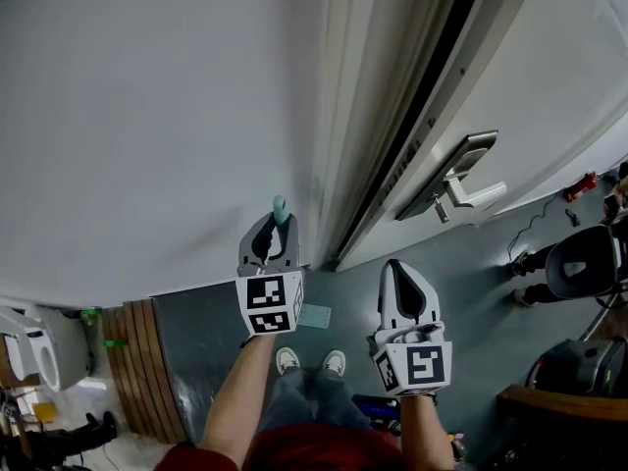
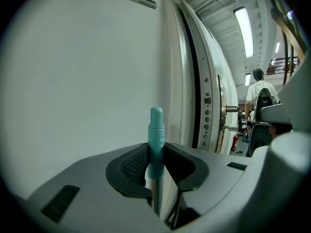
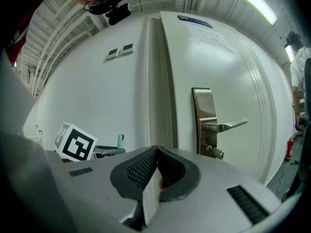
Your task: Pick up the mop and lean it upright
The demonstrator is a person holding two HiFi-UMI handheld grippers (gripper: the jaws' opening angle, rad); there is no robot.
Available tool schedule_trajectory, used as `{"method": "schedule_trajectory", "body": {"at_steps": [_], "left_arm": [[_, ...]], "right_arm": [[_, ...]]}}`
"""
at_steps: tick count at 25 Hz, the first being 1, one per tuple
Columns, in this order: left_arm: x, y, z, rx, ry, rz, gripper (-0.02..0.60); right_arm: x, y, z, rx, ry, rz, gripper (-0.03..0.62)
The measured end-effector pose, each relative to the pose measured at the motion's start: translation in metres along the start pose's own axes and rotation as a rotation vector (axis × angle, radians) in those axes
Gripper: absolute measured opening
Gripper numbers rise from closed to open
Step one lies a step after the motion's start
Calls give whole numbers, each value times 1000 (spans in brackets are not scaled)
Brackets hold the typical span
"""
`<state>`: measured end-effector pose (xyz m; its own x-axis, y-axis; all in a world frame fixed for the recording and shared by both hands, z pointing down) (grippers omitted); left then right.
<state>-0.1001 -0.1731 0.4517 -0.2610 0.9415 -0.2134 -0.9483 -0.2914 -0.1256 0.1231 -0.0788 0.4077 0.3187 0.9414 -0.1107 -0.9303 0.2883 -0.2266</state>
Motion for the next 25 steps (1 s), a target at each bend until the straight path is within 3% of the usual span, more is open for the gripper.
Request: {"method": "schedule_trajectory", "body": {"at_steps": [17,25], "left_arm": [[80,-2,5,12,-22,-58,107],[104,-9,5,8,-16,-50,107]], "right_arm": [[12,10,-4,-9,-14,-21,17],[13,14,-8,-6,-20,-39,17]]}}
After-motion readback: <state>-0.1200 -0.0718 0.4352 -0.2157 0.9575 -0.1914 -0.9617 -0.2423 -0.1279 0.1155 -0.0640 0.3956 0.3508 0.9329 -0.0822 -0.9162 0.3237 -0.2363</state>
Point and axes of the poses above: the fingertips, and each gripper's own axes: x backward along the fingers, y to its left, z out of its underside, the point moved 10 cm from there along x, backward along the fingers, and after that the axes turned 10 degrees about -x, right-handed, at the moved point
